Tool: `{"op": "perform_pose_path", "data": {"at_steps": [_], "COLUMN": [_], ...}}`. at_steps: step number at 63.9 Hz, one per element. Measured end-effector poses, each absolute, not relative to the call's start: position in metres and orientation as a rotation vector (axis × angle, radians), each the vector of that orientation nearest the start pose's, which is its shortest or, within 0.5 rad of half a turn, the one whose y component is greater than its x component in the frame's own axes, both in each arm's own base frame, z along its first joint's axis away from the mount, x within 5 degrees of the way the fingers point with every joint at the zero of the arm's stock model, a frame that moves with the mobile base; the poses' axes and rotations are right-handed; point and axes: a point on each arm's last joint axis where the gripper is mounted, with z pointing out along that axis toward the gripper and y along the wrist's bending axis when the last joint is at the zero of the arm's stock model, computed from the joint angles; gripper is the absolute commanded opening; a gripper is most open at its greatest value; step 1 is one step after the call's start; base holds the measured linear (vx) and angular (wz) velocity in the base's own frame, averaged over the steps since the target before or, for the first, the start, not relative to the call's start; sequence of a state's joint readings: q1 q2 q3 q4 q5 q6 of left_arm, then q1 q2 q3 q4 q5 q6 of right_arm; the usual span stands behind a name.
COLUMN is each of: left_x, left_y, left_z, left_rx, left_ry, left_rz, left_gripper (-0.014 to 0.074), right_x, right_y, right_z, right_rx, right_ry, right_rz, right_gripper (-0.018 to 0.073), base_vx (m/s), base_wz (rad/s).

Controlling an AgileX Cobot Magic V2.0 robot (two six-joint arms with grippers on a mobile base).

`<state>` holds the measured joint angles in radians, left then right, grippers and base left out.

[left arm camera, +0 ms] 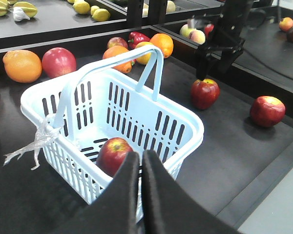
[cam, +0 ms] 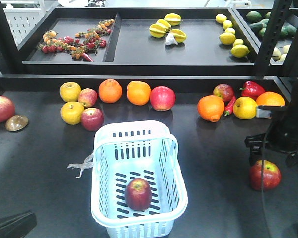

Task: Pick three apples into basket with both arms
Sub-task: 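Move the right gripper back and grasp another red apple, then lower the held apple into the basket and release it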

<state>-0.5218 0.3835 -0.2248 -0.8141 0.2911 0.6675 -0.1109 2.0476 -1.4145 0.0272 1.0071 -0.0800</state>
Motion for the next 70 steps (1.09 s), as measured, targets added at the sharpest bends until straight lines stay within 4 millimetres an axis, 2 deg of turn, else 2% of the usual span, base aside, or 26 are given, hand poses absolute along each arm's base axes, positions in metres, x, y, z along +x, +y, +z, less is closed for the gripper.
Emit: {"op": "perform_pose_path", "data": {"at_steps": [16, 28, 38, 46, 56, 65, 70], "left_x": [0.068, 0.068, 0.068, 0.068, 0.068, 0.068, 0.068], "left_y": [-0.061, -0.061, -0.061, -0.061, -0.061, -0.061, -0.061], "left_z": [0.244, 0.244, 0.244, 0.244, 0.244, 0.244, 0.244], "left_rx": [0.518, 0.518, 0.518, 0.518, 0.518, 0.518, 0.518], "left_ry": [1.816, 1.816, 1.816, 1.816, 1.816, 1.816, 1.816], "left_rz": [-0.641, -0.641, -0.641, -0.641, -0.641, -0.641, -0.641], "left_gripper": [-0.0006, -0.0006, -0.0006, -0.0006, -0.0006, -0.0006, -0.0006], "right_x": [0.401, 0.403, 0.403, 0.405, 0.408, 0.409, 0.405], "right_y": [-0.043, -0.045, -0.045, -0.045, -0.044, -0.038, -0.033], "right_z": [0.125, 0.105, 0.099, 0.101, 0.119, 0.161, 0.186], "right_rx": [0.08, 0.073, 0.073, 0.078, 0.067, 0.022, -0.019], "right_ry": [3.172, 3.213, 3.225, 3.221, 3.198, 3.102, 3.057], "right_rz": [0.026, 0.01, 0.012, 0.011, 0.034, 0.124, 0.192], "right_gripper": [0.0643, 0.0621, 0.0526, 0.037, 0.015, -0.0006, -0.0012], "base_vx": [0.0, 0.0, 0.0, 0.0, 0.0, 0.0, 0.0], "base_wz": [0.0, 0.0, 0.0, 0.0, 0.0, 0.0, 0.0]}}
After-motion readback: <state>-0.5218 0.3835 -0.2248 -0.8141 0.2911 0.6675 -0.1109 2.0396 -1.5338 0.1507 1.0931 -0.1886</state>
